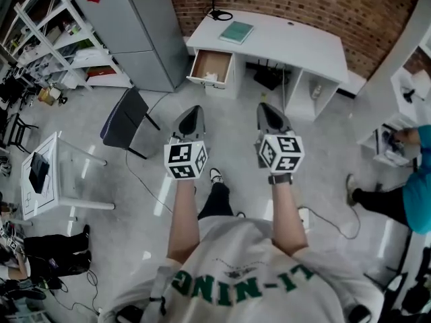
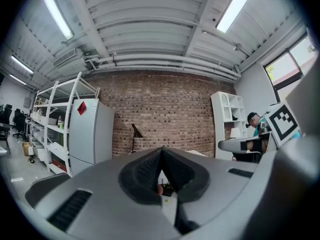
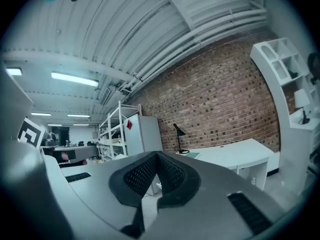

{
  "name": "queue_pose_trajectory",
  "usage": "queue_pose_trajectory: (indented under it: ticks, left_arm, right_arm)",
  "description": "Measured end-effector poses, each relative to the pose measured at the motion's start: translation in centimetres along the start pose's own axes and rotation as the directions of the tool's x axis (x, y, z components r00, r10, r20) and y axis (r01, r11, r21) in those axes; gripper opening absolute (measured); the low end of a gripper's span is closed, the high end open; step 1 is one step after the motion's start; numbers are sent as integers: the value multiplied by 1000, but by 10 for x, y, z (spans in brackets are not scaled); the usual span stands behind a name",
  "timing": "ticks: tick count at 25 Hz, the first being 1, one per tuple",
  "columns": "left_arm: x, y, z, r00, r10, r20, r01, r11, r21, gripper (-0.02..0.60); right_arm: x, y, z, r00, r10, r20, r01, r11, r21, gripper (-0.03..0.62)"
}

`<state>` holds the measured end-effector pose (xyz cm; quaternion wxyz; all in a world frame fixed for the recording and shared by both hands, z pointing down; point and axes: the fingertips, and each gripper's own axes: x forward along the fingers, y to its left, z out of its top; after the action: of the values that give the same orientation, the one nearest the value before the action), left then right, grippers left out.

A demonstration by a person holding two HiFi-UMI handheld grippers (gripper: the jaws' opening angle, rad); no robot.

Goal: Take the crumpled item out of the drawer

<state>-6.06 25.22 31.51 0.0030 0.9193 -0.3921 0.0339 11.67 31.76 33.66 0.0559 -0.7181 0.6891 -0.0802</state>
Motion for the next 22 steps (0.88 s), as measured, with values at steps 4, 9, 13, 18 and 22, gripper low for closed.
queue_pose_trajectory:
  ticks: [4, 9, 13, 18, 22]
  left_arm:
    - [39, 7, -9, 999, -47, 3, 47, 999, 2, -6]
    - [111, 38, -4, 998, -62, 24, 63, 998, -26, -5]
    - [169, 67, 5, 998, -57, 19, 58, 998, -25, -5]
    - [229, 104, 7, 998, -65, 19, 66, 996, -54, -5]
    - [269, 140, -1, 998, -70, 6, 70, 996, -49, -5]
  right_arm:
    - [35, -12, -8, 1000, -23, -12, 23, 1000, 12, -4]
    - [108, -30, -3, 998, -54, -24, 53, 998, -45, -3]
    - [166, -43, 10, 998, -59, -36, 57, 998, -35, -3]
    - [234, -45, 17, 998, -43, -53, 40, 998, -54, -3]
    - [291, -39, 7, 998, -27, -64, 24, 998, -51, -3]
